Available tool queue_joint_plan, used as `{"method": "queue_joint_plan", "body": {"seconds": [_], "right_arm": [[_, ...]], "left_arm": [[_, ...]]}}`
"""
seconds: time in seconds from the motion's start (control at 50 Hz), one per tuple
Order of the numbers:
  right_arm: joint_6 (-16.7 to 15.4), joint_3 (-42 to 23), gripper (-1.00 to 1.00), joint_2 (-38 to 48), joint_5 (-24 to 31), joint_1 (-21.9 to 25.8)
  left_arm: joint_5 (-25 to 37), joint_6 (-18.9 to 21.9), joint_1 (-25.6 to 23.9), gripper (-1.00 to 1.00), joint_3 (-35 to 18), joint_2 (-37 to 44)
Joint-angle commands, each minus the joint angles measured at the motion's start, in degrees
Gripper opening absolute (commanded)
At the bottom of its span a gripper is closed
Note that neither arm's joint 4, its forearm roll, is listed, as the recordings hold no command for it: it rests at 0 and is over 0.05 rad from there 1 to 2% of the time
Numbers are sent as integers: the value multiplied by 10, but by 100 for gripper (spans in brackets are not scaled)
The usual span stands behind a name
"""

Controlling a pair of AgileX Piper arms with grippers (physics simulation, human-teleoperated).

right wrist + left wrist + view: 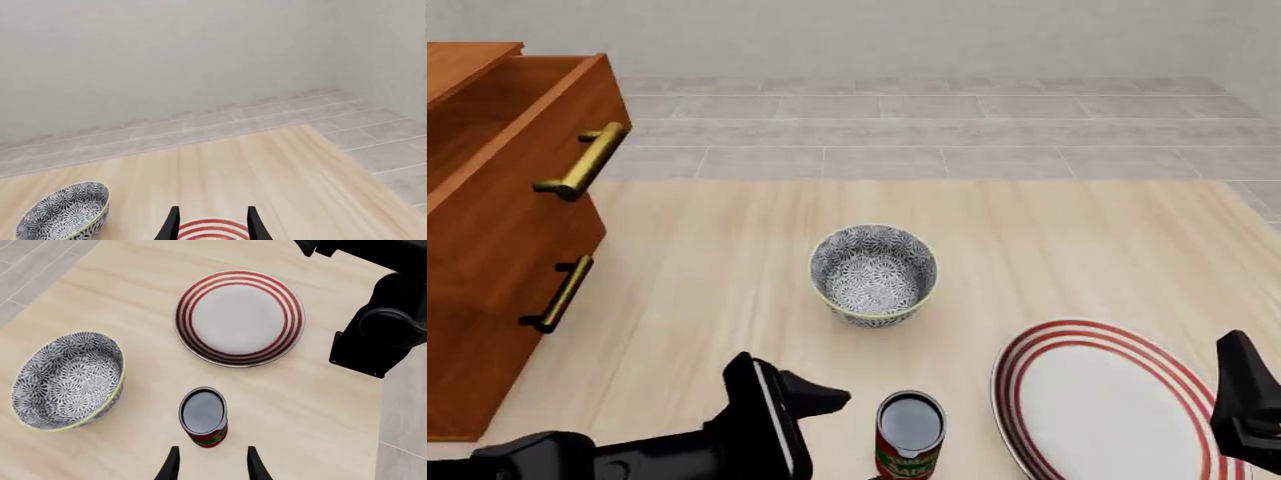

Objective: Put the ketchup in the top drawer of the cabinet.

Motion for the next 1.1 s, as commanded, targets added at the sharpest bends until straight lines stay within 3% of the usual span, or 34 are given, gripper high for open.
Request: {"method": "queue_joint_plan", "body": {"seconds": [0.02,0.2,0.3,0.48,1.1], "right_arm": [[1,0,100,0,4,-4],[2,0,100,0,3,-6],[3,0,100,0,3,-7],[5,0,100,0,3,-9],[9,0,100,0,10,-33]], "left_arm": [[-10,-2,-32,100,-33,62],[-7,-4,-33,100,-50,93],[-4,-2,2,100,-50,103],[-2,-19,-5,100,-55,109],[-17,25,25,100,-65,163]]}}
